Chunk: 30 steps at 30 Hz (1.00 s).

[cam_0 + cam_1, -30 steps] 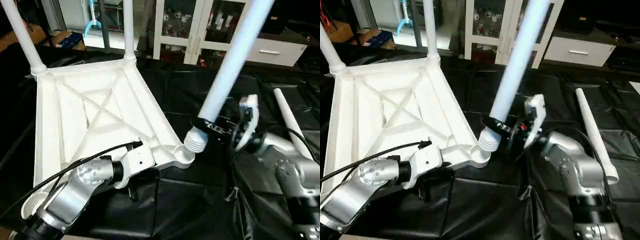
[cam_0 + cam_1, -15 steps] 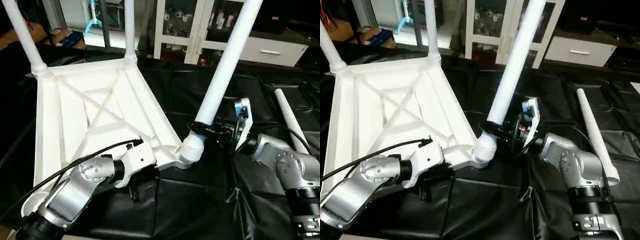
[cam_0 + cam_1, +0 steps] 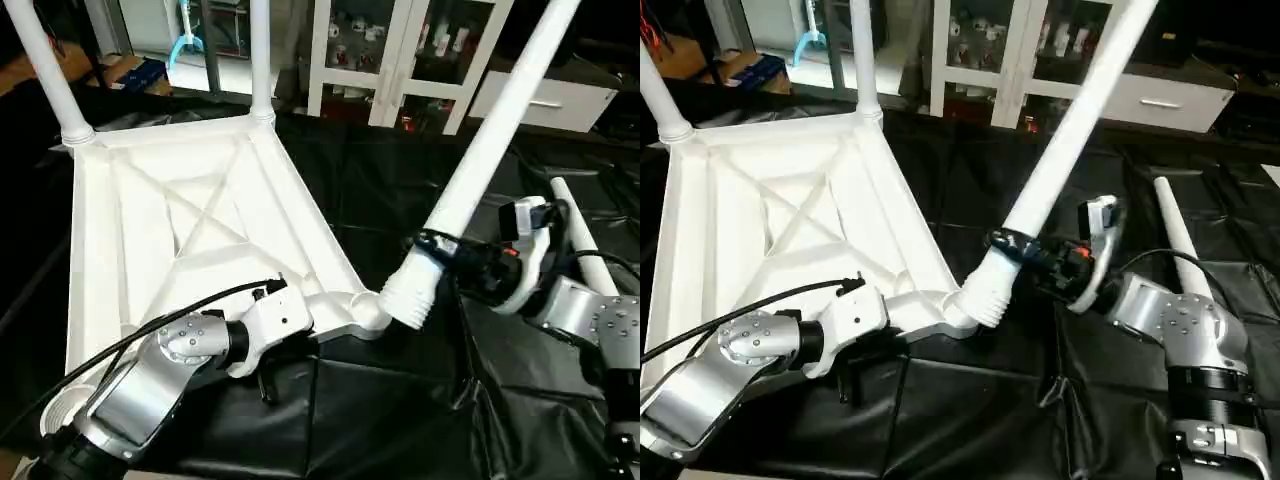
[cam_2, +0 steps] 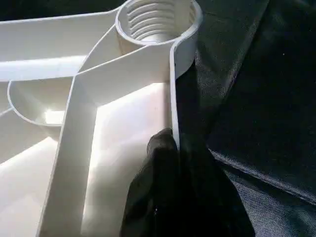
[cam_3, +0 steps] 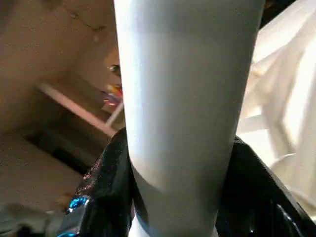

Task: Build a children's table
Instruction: Insert table leg to table base

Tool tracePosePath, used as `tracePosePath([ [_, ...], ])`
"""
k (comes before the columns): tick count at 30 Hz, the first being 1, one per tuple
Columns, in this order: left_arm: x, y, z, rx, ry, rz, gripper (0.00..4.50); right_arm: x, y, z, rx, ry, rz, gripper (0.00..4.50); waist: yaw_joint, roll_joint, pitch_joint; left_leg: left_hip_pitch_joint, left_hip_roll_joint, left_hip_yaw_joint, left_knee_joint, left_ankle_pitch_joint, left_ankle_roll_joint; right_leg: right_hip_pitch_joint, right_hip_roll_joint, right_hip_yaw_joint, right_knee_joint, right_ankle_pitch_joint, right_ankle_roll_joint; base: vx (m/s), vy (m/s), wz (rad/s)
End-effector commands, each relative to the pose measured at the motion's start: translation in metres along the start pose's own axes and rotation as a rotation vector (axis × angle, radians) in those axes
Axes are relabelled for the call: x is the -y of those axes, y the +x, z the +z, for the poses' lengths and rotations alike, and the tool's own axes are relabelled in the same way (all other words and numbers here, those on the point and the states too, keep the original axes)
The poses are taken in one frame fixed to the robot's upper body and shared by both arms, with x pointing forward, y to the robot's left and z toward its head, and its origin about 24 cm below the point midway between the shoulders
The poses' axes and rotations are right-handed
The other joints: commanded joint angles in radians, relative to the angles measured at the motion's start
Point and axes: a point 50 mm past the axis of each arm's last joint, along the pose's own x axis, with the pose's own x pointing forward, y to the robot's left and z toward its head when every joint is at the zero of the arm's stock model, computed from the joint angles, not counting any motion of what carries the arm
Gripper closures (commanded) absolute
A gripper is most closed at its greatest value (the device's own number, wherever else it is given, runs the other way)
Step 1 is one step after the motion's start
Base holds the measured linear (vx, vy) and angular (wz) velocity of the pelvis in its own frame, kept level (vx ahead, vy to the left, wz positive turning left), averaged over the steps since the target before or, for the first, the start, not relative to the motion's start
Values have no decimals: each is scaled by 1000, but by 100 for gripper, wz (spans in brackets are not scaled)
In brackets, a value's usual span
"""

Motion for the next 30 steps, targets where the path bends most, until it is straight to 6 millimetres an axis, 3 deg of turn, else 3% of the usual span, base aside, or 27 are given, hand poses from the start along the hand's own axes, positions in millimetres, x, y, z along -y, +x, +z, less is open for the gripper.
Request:
tracePosePath([
  [1, 21, 11, -22, -97, -66, -129, 446, -13, -2, 7, 8, -10, 61, 264, -1, 1, -33, 12, 77, -23, -85, 59, 91, 33, -59, 41, -58, 34, -309, 0, 0, 0],
  [7, 21, 11, -22, -100, -64, -131, 446, -29, -5, 9, 14, 31, 180, 264, 1, 0, -33, 11, 77, -22, -86, 57, 85, 34, -61, 42, -59, 33, -308, 0, 0, 0],
  [16, 21, 10, -22, -105, -61, -134, 446, -31, -5, 9, 8, 24, 168, 264, 0, 1, -31, 11, 78, -22, -90, 38, 63, 32, -62, 42, -64, 2, -300, 0, 0, 0],
  [18, 20, 10, -22, -106, -57, -131, 446, -18, 1, 8, -18, -146, -6, 264, 1, 2, -32, 12, 79, -22, -90, 44, 50, 30, -62, 41, -63, 6, -292, 0, 0, 0],
  [22, 19, 10, -22, -103, -47, -124, 446, -1, 13, 7, -41, -413, -208, 264, -2, 1, -32, 12, 77, -20, -92, 41, 28, 27, -62, 41, -65, 3, -269, 0, 0, 0],
  [23, 19, 10, -22, -103, -47, -124, 446, -1, 13, 7, -41, -413, -208, 264, -4, 2, -31, 12, 76, -20, -94, 30, 24, 27, -62, 42, -65, -4, -267, 0, 0, 0],
  [27, 19, 10, -22, -100, -36, -115, 446, 8, 9, 3, -66, -665, -333, 264, -1, 7, -35, 14, 77, -19, -91, 45, 32, 28, -59, 41, -61, 44, -267, 0, 0, 0],
  [30, 19, 10, -22, -100, -34, -116, 446, 11, 7, -3, -80, -716, -338, 264, -4, 4, -36, 12, 76, -20, -91, 55, 58, 33, -58, 43, -60, 82, -274, 0, 0, 0],
])
